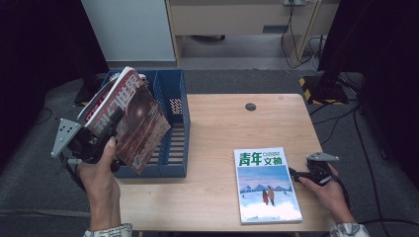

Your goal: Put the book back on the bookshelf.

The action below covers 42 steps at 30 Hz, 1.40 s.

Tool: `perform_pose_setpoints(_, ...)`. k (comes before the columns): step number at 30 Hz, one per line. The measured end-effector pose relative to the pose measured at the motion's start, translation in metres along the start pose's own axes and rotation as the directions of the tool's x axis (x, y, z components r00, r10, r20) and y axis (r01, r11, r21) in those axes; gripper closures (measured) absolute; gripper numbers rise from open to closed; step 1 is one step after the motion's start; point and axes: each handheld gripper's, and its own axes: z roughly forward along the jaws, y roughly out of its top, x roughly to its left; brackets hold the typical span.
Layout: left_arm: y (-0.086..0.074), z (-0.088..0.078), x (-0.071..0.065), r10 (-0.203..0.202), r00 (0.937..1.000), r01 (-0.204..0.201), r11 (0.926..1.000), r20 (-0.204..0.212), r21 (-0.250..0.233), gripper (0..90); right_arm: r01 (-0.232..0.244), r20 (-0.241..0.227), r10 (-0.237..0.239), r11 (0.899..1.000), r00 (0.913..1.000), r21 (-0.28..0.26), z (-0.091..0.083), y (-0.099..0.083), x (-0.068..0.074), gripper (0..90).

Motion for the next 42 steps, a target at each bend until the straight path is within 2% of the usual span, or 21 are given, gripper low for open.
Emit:
perform_pose_setpoints(6,0.002,-0.003,0.005,0.0,1.0,0.0,1.0,0.003,0.002,83.9,0.001,0.0,-0.001,1.0,1.0,0.0,0.0,0.0,0.0,12.8)
perform_pose_setpoints(11,0.002,-0.007,0.015,-0.028,0.9996,0.028,0.9996,-0.006,-0.008,83.9,-0.002,0.002,0.002,1.0,1.0,0.0,0.0,0.0,0.0,12.8)
perform_pose_setpoints(19,0.002,-0.013,0.026,-0.049,0.9984,0.048,0.9986,-0.027,-0.023,83.9,0.0,0.001,0.0,1.0,1.0,0.0,0.0,0.0,0.0,12.7)
perform_pose_setpoints(25,0.003,-0.014,0.027,-0.029,0.9985,0.028,0.9995,-0.047,-0.017,83.9,0.0,0.002,0.0,1.0,1.0,0.0,0.0,0.0,0.0,12.7)
perform_pose_setpoints(29,0.001,-0.013,0.027,-0.035,0.9977,0.034,0.9993,-0.057,-0.018,83.9,-0.002,0.004,0.002,1.0,1.0,0.0,0.0,0.0,0.0,12.7)
perform_pose_setpoints(35,0.0,-0.012,0.026,-0.008,0.9943,0.006,0.9998,-0.106,-0.018,83.9,-0.003,0.005,0.003,1.0,1.0,-0.001,0.0,0.0,0.0,12.7)
perform_pose_setpoints(42,-0.002,-0.01,0.022,-0.002,0.9908,-0.004,0.9989,-0.135,-0.046,83.9,-0.006,0.006,0.006,1.0,1.0,0.0,0.0,0.0,0.001,12.6)
